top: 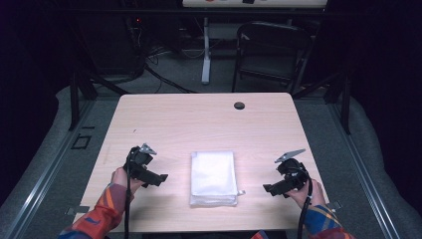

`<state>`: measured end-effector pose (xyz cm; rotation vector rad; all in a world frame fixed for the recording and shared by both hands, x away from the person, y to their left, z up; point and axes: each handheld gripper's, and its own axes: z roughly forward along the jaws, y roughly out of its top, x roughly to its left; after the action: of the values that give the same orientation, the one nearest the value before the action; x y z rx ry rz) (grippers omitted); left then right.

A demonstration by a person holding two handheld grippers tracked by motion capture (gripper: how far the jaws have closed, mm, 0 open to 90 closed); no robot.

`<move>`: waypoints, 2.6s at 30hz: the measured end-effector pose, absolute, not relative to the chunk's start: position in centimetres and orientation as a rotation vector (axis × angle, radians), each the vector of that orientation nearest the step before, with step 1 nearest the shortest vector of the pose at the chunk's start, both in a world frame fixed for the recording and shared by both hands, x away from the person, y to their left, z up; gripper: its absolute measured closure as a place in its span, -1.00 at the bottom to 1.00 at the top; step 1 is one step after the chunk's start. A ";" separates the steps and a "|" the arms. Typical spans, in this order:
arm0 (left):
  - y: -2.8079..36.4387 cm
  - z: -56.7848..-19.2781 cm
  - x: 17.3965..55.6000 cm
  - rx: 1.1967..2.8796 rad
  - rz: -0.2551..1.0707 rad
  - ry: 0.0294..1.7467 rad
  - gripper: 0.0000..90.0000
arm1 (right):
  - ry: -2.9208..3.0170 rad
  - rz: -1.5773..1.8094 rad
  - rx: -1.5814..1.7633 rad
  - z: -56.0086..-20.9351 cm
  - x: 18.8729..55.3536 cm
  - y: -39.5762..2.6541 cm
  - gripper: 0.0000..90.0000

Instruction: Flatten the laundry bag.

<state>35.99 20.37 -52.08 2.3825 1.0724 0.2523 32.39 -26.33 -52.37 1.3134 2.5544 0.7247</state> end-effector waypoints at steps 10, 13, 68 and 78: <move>19.8 -51.9 35.6 2.388 0.215 1.021 -1.00 | 2.601 0.714 1.311 -52.5 32.5 -26.0 -1.00; 19.4 -51.6 35.6 2.399 0.216 0.996 -1.00 | 2.596 0.726 1.317 -52.5 32.4 -26.0 -1.00; 10.1 -52.2 34.5 2.484 0.098 0.605 -0.91 | 2.654 0.737 1.323 -52.8 32.6 -25.2 -0.99; 8.7 -52.6 34.1 2.504 0.061 0.522 -0.80 | 2.659 0.725 1.324 -52.9 32.6 -25.1 -0.98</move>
<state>34.12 8.70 -52.64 2.5037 0.5216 0.0608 32.64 -25.15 -52.87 1.3243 2.6595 0.7253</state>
